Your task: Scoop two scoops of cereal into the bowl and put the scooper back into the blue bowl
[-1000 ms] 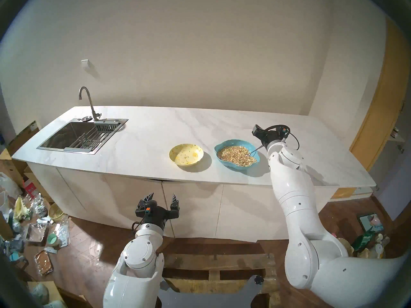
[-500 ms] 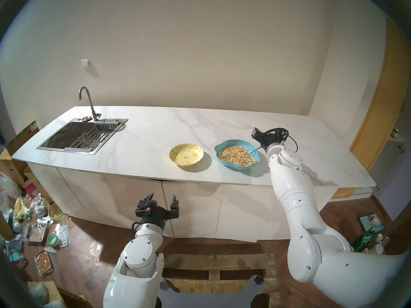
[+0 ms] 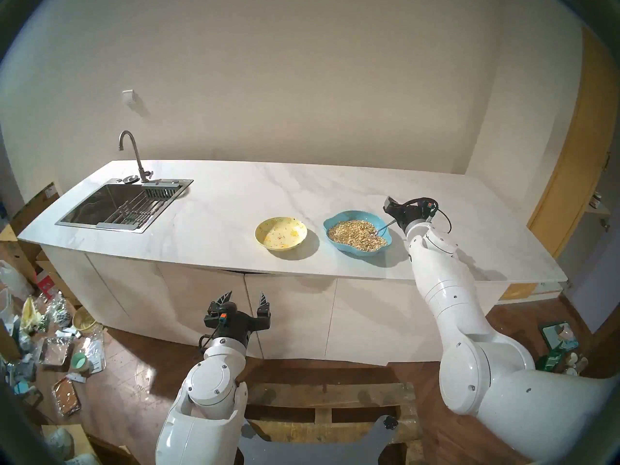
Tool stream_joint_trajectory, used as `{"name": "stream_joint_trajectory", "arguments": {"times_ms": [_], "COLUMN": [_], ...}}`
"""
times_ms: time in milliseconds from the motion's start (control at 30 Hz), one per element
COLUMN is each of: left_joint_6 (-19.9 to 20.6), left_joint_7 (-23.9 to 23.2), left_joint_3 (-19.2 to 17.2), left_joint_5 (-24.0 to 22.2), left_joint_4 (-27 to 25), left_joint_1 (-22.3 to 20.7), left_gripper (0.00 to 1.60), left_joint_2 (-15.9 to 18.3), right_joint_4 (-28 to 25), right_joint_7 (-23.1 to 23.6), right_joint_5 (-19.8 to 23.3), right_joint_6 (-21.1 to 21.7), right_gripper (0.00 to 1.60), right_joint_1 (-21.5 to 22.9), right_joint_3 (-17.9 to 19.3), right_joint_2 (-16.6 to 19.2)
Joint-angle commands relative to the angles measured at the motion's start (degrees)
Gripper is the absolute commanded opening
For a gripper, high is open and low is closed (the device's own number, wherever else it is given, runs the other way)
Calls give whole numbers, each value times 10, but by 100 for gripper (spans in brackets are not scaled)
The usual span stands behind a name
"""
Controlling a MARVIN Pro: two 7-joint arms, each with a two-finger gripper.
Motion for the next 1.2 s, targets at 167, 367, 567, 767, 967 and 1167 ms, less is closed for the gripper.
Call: {"name": "stream_joint_trajectory", "arguments": {"times_ms": [167,367,567,767,967,1167], "left_joint_6": [-3,-3,-3,-3,-3,-3], "left_joint_7": [-2,-2,-2,-2,-2,-2], "left_joint_3": [1,1,1,1,1,1], "left_joint_5": [-1,-1,-1,-1,-1,-1], "left_joint_4": [-14,-14,-14,-15,-15,-15], "left_joint_1": [-3,-3,-3,-3,-3,-3], "left_gripper": [160,160,160,160,160,160], "left_joint_2": [0,0,0,0,0,0], "right_joint_4": [51,69,81,100,108,113], "right_joint_7": [17,21,21,22,24,26], "right_joint_5": [5,11,11,12,12,12], "right_joint_6": [-34,-27,-28,-35,-42,-49], "right_gripper": [160,160,160,160,160,160], "right_joint_1": [46,56,61,64,64,64], "right_joint_3": [8,11,9,10,12,15], "right_joint_2": [11,1,-9,-14,-13,-11]}}
